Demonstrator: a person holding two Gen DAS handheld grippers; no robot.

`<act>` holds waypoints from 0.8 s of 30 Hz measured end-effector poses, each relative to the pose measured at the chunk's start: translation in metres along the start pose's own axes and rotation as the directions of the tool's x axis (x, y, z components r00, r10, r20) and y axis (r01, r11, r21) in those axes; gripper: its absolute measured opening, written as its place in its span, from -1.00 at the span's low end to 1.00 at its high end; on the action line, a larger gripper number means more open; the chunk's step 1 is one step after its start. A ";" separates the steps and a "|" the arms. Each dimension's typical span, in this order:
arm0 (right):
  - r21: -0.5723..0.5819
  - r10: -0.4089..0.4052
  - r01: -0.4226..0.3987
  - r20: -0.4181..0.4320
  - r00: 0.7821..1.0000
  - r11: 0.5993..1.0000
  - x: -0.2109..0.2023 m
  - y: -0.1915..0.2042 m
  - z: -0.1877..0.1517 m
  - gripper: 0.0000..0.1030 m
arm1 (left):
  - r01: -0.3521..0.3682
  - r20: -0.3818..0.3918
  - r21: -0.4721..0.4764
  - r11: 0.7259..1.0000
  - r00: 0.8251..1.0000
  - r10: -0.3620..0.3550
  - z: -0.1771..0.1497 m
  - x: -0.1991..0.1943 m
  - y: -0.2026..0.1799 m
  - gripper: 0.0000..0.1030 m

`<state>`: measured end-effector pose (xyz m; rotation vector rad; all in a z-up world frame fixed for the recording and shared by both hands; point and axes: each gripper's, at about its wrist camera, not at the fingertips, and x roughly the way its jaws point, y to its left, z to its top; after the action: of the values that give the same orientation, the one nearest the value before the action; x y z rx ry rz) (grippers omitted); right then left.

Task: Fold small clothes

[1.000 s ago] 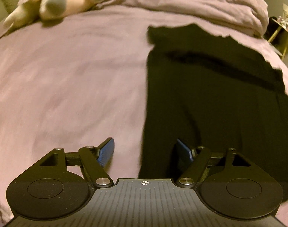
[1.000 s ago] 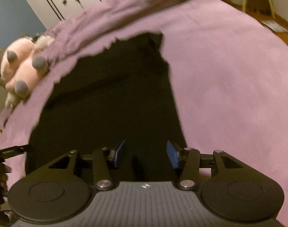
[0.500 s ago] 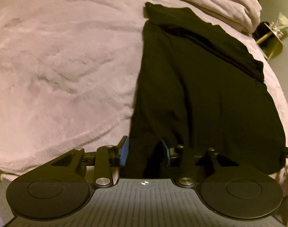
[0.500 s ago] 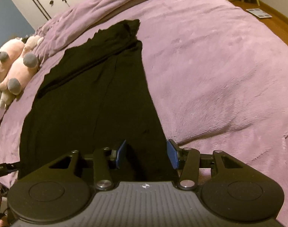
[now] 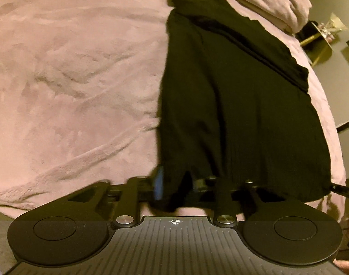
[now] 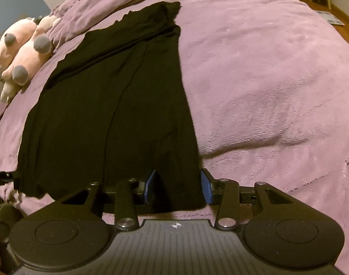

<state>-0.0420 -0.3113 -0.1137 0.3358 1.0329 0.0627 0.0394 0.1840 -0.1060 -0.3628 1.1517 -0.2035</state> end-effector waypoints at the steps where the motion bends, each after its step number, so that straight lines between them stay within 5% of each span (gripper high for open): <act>1: -0.003 0.002 -0.002 -0.004 1.000 1.000 0.000 0.000 0.000 -0.47 | 0.003 -0.006 -0.008 1.000 1.000 -0.003 0.001 0.001 0.002 -0.76; 5: 0.032 0.044 -0.043 -0.018 0.999 0.999 -0.001 -0.007 0.002 -0.84 | 0.042 -0.016 -0.023 0.999 0.999 -0.042 0.004 -0.002 0.004 -0.87; 10: 0.153 0.194 -0.189 -0.020 0.981 0.970 -0.005 -0.016 0.011 -0.87 | 0.148 0.021 -0.047 0.988 0.989 -0.147 0.018 -0.017 -0.008 -0.88; 16: 0.274 0.357 -0.363 0.074 0.931 0.891 -0.007 -0.014 0.048 -0.87 | 0.294 0.176 -0.057 0.954 0.944 -0.280 0.066 -0.040 -0.028 -0.88; 19: 0.235 0.348 -0.368 0.121 0.930 0.900 0.000 -0.001 0.081 -0.87 | 0.302 0.249 -0.084 0.950 0.929 -0.273 0.099 -0.037 -0.029 -0.88; 24: 0.219 0.275 -0.324 0.225 0.935 0.920 0.023 0.012 0.140 -0.87 | 0.245 0.347 -0.211 0.946 0.924 -0.162 0.149 -0.012 -0.017 -0.88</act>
<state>0.0906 -0.3295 -0.0642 0.7214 0.7921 0.1737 0.1718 0.1988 -0.0358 -0.7181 0.8100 -0.1727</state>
